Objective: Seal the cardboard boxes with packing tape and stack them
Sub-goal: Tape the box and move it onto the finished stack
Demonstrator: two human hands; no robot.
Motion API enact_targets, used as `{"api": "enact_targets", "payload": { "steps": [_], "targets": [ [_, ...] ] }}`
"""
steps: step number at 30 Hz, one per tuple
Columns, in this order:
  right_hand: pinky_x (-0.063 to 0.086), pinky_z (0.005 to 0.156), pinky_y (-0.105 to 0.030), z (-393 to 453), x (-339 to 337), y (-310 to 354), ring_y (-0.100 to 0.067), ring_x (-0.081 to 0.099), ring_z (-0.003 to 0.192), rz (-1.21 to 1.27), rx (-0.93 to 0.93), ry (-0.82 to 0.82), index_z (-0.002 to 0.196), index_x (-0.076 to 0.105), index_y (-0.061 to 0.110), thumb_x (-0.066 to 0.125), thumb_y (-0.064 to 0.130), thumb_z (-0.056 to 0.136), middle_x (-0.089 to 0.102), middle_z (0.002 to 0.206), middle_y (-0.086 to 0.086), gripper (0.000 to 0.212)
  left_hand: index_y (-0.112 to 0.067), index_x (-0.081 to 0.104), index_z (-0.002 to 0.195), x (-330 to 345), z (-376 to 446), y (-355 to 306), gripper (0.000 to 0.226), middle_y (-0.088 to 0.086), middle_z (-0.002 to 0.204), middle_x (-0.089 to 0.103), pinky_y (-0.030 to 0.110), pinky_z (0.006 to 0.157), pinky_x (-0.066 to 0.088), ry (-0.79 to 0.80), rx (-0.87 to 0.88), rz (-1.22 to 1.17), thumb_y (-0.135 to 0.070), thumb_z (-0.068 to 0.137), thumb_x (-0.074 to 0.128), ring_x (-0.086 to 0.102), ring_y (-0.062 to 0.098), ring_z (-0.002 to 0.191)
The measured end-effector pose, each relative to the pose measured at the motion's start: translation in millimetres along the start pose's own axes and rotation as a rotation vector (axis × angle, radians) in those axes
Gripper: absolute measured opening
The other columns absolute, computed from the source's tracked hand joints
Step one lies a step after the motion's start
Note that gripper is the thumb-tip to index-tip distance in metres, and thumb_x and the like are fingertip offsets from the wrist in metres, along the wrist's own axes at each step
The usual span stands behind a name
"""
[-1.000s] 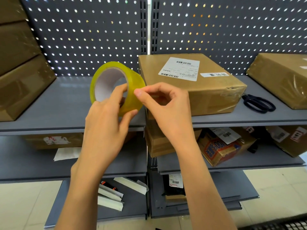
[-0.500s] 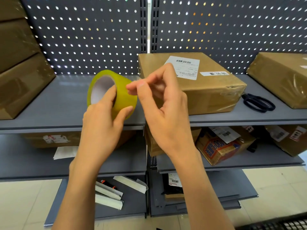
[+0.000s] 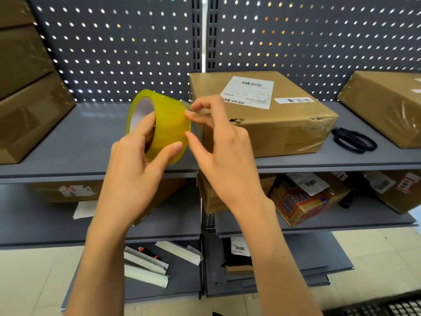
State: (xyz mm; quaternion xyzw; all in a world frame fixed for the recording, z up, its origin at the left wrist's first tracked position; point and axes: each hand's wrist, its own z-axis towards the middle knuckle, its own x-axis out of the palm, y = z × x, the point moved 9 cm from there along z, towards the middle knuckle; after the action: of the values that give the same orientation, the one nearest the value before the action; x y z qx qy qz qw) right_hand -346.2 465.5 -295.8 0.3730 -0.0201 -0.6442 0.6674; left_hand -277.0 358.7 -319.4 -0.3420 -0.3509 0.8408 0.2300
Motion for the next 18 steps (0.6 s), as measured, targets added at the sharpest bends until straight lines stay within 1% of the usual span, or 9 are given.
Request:
{"api": "enact_targets", "payload": {
  "steps": [2,5,7,9,11,15,18],
  "targets": [
    [0.054,0.070,-0.045,0,0,-2,-0.027,0.069,0.093,-0.001,0.013,-0.002,0.109,0.050,0.009,0.067,0.010,0.085,0.070,0.106,0.003,0.029,-0.038,0.056,0.112,0,-1,-1,0.028,0.003,0.092,0.066,0.049,0.073,0.049,0.005,0.010,0.023,-0.032,0.086,0.062,0.059,0.031,0.079],
    [0.053,0.075,-0.045,2,-4,-7,-0.020,0.069,0.094,0.046,0.062,-0.006,0.105,0.051,0.011,0.070,0.009,0.082,0.069,0.098,0.007,0.030,-0.038,0.055,0.116,0,-1,1,0.032,-0.003,0.095,0.066,0.045,0.077,0.050,0.009,-0.002,0.025,-0.032,0.086,0.062,0.061,0.023,0.084],
    [0.051,0.081,-0.040,4,-8,-12,-0.009,0.068,0.090,0.082,0.096,-0.001,0.102,0.051,0.012,0.071,0.008,0.082,0.070,0.089,0.007,0.029,-0.034,0.055,0.121,1,-1,1,0.036,-0.005,0.096,0.067,0.042,0.080,0.050,0.037,0.000,0.051,-0.033,0.086,0.061,0.062,0.021,0.086],
    [0.049,0.082,-0.033,8,-13,-16,-0.004,0.067,0.083,0.080,0.102,0.013,0.101,0.050,0.013,0.071,0.007,0.083,0.070,0.082,0.008,0.028,-0.032,0.055,0.124,3,-1,1,0.039,0.001,0.095,0.067,0.043,0.079,0.048,0.079,0.012,0.094,-0.035,0.086,0.060,0.061,0.026,0.085],
    [0.050,0.080,-0.033,10,-14,-15,-0.007,0.066,0.080,0.069,0.085,0.033,0.104,0.049,0.013,0.069,0.007,0.084,0.069,0.081,0.007,0.029,-0.031,0.054,0.126,5,-2,-1,0.041,0.004,0.095,0.067,0.044,0.079,0.047,0.096,0.023,0.106,-0.036,0.086,0.060,0.061,0.028,0.084],
    [0.048,0.077,-0.043,11,-6,-3,-0.023,0.056,0.078,-0.026,-0.035,0.046,0.110,0.047,0.008,0.058,0.002,0.088,0.059,0.084,-0.001,0.026,-0.030,0.054,0.124,6,-1,-6,0.039,0.014,0.092,0.064,0.049,0.075,0.047,0.089,0.042,0.141,-0.038,0.086,0.058,0.058,0.032,0.081],
    [0.046,0.074,-0.045,10,4,3,-0.027,0.053,0.079,-0.148,-0.096,0.045,0.111,0.049,0.004,0.054,-0.005,0.086,0.055,0.087,-0.007,0.027,-0.029,0.054,0.123,3,0,-5,0.039,0.012,0.088,0.064,0.049,0.074,0.046,0.069,0.047,0.167,-0.038,0.086,0.058,0.057,0.030,0.078]
  ]
}}
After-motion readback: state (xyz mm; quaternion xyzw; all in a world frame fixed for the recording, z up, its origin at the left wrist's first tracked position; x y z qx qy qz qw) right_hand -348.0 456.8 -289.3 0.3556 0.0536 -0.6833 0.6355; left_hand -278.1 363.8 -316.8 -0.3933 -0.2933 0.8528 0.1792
